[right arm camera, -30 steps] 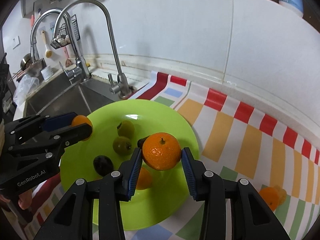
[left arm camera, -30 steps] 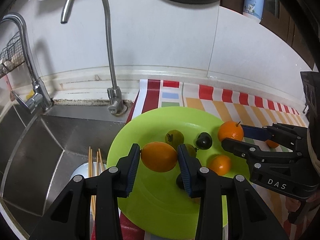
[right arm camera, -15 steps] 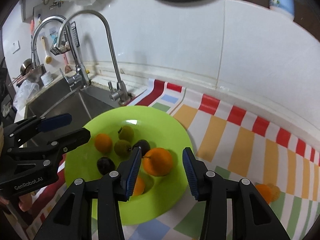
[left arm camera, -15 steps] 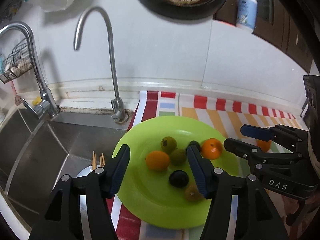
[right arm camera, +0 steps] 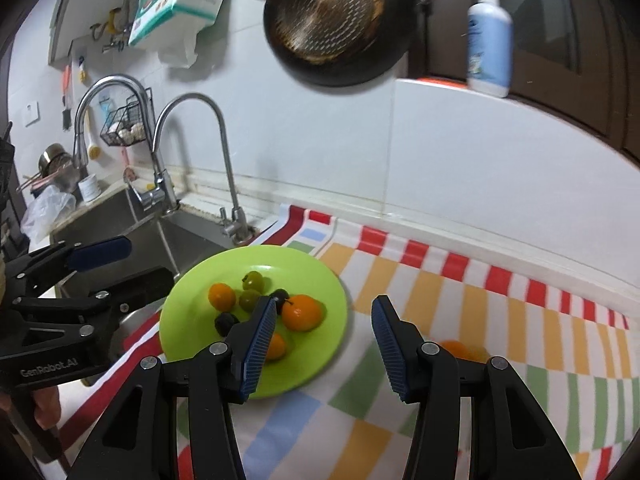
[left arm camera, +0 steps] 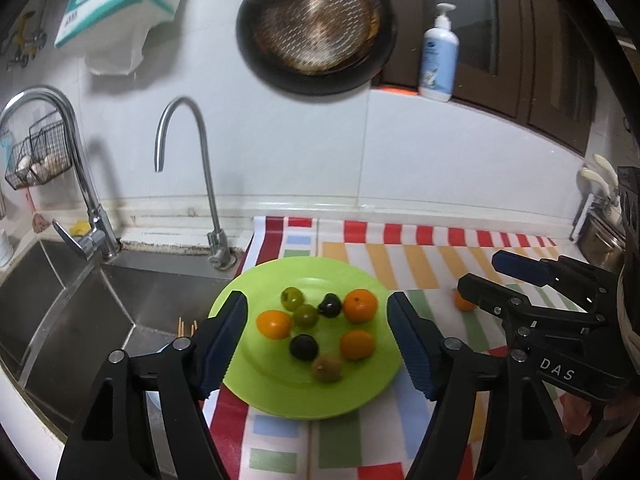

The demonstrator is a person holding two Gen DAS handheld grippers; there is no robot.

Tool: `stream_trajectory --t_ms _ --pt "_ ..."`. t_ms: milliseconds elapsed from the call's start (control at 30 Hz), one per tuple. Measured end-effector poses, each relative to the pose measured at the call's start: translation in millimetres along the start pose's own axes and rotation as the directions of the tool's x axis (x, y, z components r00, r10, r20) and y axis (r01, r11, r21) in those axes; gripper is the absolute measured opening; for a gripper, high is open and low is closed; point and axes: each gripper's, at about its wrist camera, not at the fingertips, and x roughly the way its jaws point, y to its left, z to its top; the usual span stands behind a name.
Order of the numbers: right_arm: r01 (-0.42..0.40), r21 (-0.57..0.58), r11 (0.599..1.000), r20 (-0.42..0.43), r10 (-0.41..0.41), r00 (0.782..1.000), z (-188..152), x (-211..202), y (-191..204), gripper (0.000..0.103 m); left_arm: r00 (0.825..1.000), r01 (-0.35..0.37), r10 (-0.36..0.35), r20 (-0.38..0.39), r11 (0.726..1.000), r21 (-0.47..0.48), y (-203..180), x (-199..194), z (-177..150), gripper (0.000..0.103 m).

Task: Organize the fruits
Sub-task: 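Withdraw both open tools toward the last orange and yellow fruit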

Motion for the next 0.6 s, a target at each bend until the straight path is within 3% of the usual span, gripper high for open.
stream_trajectory --t_ms 600 --pt "0.167 0.028 0.986 0.054 -0.168 0.984 -20 -66 -54 0.051 0.992 0.095 -0.105 0.076 0.987 0.127 -75 -23 6 0.075"
